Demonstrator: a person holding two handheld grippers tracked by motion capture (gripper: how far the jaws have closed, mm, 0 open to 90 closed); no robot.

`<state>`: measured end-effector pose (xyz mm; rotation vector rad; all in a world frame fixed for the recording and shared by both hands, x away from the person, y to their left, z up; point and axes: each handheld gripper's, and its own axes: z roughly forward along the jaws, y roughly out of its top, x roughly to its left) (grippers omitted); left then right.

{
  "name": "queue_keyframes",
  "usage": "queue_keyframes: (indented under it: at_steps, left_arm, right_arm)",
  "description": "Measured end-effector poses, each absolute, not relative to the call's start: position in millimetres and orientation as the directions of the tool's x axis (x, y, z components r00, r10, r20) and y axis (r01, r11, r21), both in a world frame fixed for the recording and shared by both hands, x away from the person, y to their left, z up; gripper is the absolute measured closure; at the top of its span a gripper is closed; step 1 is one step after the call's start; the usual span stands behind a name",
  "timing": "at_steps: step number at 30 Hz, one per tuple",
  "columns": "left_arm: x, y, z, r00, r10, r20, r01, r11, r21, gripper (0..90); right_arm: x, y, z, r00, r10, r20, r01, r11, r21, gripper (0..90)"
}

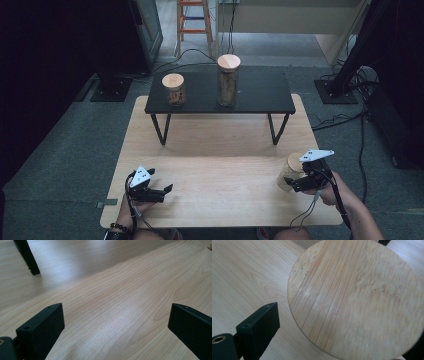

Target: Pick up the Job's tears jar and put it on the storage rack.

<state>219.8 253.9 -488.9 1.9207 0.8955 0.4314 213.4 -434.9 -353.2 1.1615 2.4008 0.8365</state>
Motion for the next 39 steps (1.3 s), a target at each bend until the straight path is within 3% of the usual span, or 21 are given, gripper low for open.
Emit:
queue_keyframes:
  at_steps: [4, 12, 18, 39]
  left_arm:
    - [219.5, 253.8, -489.1, 0.670, 0.739, -0.067, 0.406, -0.290, 0.866, 0.7]
    - [219.7, 253.7, -489.0, 0.671, 0.738, -0.066, 0.406, -0.292, 0.866, 0.6]
    - [219.5, 253.6, -489.0, 0.670, 0.740, -0.067, 0.407, -0.291, 0.866, 0.7]
    - [219.9, 253.7, -488.9, 0.670, 0.739, -0.068, 0.408, -0.291, 0.865, 0.7]
  right_arm:
    - [214.1, -432.5, -355.0, -0.593, 0.804, -0.052, 0.598, 0.483, 0.640, 8.3]
    - [209.8, -436.6, -358.2, -0.566, 0.823, -0.052, 0.594, 0.451, 0.666, 21.3]
    - [209.4, -432.7, -358.8, -0.567, 0.820, -0.076, 0.589, 0.468, 0.659, 23.2]
    - [213.1, -442.8, -358.6, -0.556, 0.831, -0.011, 0.609, 0.417, 0.675, 25.2]
